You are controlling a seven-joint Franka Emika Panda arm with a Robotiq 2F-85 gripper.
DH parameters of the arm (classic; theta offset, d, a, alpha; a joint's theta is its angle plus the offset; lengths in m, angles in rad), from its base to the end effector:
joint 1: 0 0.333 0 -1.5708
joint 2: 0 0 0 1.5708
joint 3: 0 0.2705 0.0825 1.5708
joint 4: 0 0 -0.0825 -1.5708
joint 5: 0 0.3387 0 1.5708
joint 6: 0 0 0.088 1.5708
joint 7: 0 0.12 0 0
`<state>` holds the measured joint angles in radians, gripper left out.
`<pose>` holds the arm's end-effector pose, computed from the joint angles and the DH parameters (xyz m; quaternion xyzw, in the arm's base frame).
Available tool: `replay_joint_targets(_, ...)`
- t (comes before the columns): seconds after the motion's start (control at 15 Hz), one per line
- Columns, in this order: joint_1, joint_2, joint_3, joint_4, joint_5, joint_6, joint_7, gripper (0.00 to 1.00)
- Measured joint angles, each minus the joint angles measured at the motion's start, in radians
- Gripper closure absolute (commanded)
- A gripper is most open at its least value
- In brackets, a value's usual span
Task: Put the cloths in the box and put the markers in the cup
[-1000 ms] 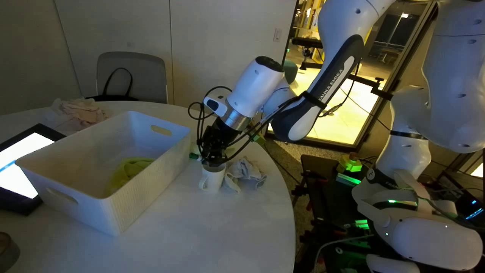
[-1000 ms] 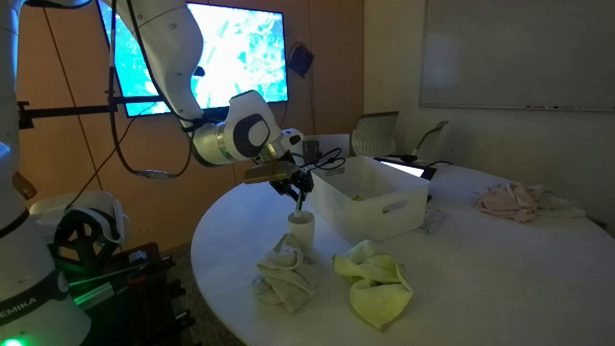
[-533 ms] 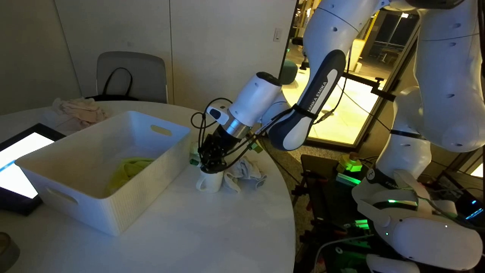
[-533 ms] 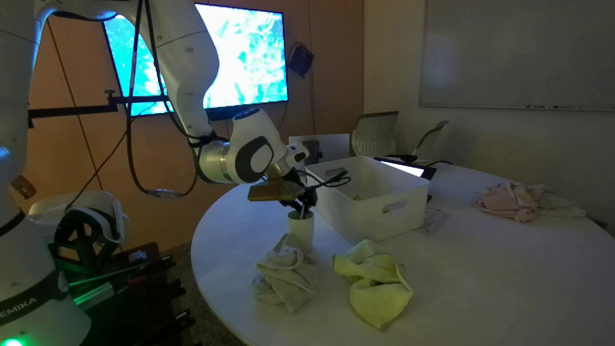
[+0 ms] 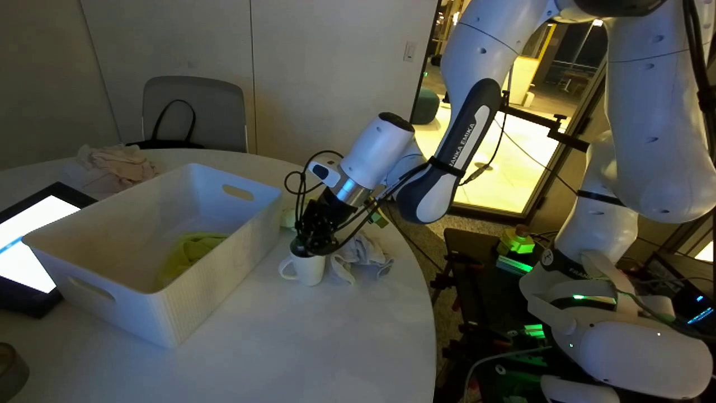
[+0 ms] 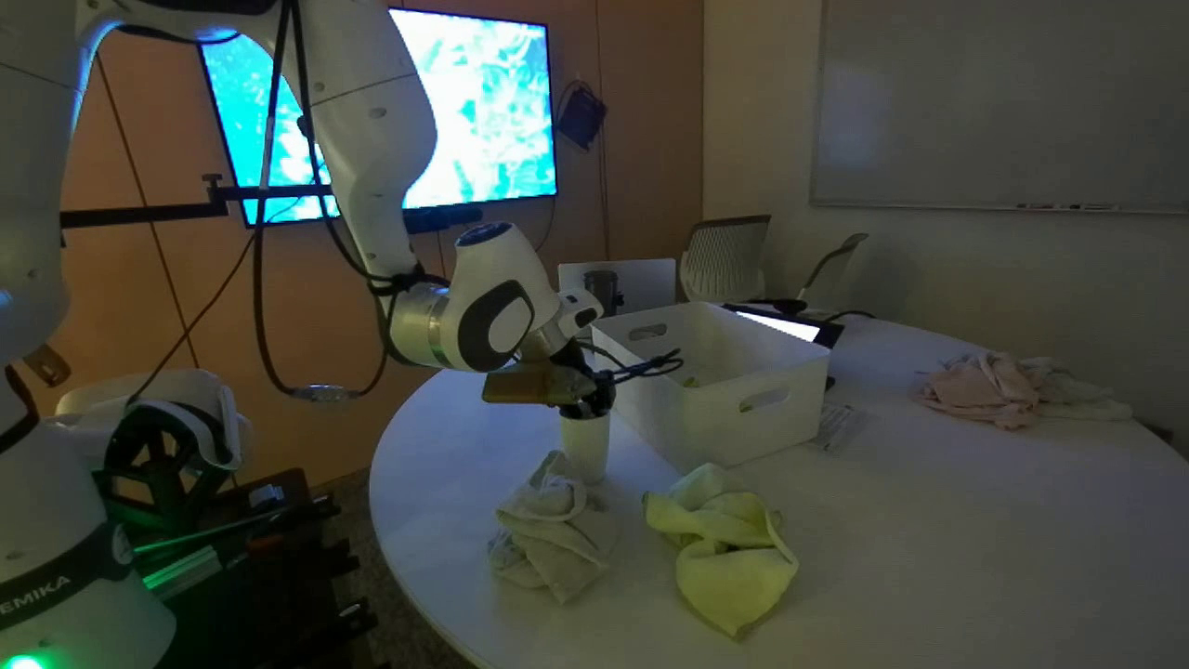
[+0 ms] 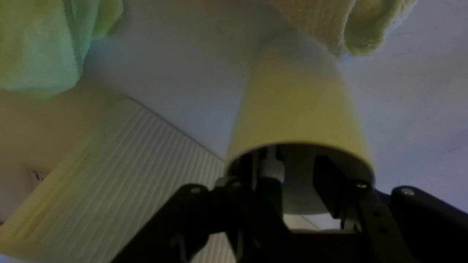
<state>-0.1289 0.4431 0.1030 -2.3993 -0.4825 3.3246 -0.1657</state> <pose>0.4930 0.0396 0.1769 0.9257 0.2940 0.2375 0.0173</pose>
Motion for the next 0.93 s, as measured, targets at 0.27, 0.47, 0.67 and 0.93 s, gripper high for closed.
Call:
replay_joint_targets(0.27, -0.03, -0.003, 0.016, 0.0, -0.016, 0.004, -0.002, 0.07)
replay_joint_targets(0.47, -0.03, -0.015, 0.016, -0.004, -0.003, 0.005, -0.022, 0.07)
replay_joint_targets(0.67, -0.027, -0.053, 0.017, -0.02, 0.004, 0.004, -0.031, 0.07)
replay_joint_targets(0.93, -0.022, -0.137, 0.027, -0.064, -0.002, 0.0, -0.035, 0.07)
